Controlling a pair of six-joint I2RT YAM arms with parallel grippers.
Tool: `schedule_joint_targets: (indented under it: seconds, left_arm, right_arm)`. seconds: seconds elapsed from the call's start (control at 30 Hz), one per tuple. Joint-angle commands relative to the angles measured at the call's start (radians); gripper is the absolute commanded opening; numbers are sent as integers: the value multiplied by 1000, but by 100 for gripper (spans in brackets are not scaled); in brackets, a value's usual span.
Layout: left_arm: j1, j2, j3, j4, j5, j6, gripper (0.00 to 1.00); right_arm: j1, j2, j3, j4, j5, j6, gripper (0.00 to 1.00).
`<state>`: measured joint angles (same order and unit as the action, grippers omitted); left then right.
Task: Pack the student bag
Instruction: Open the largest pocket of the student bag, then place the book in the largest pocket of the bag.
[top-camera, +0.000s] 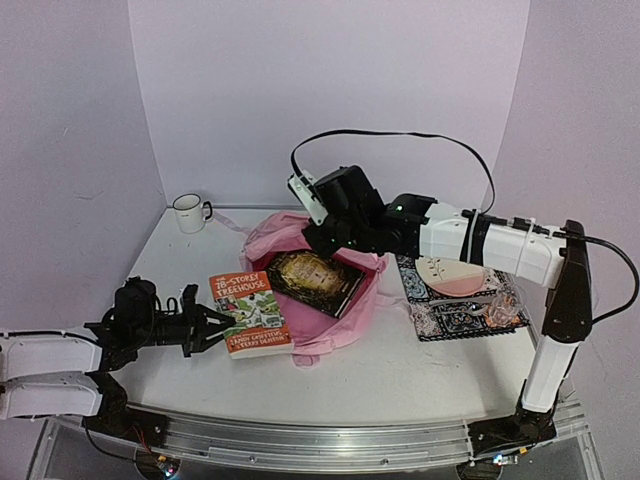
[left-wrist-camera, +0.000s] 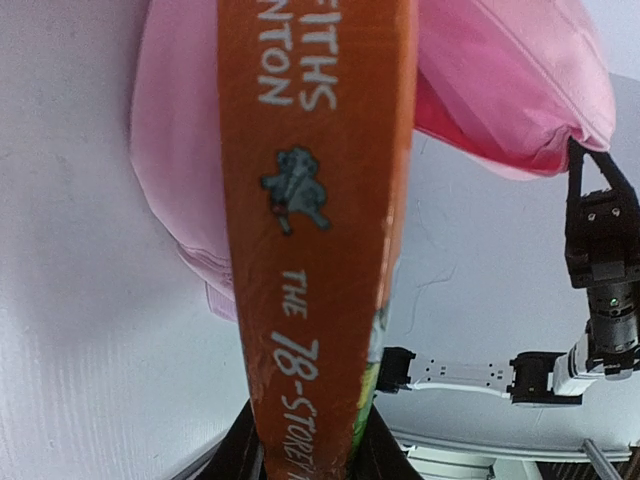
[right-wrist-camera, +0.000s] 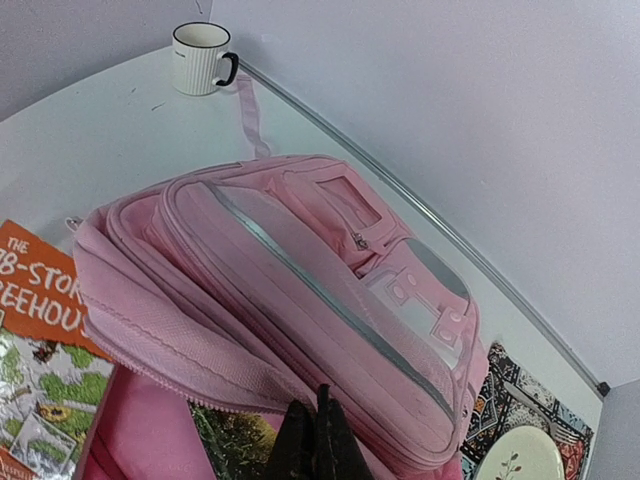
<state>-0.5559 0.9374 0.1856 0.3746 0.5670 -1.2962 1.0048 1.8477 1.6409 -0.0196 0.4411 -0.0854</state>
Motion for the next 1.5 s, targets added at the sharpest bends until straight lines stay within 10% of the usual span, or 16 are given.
schedule_joint_targets:
  seconds: [0.0,0.83,1.47]
  left_arm:
    - [-64,30,132,112,-35,35,0]
    - [-91,445,389,391,-59,-77,0]
    - [-148,683,532,511,-384,-105,0]
  right_arm:
    - [-7,-19,65,116,-13,25,0]
    - [-3,-105,-17,180,-173,74,0]
    - [60,-118,-79,224,-261,132,0]
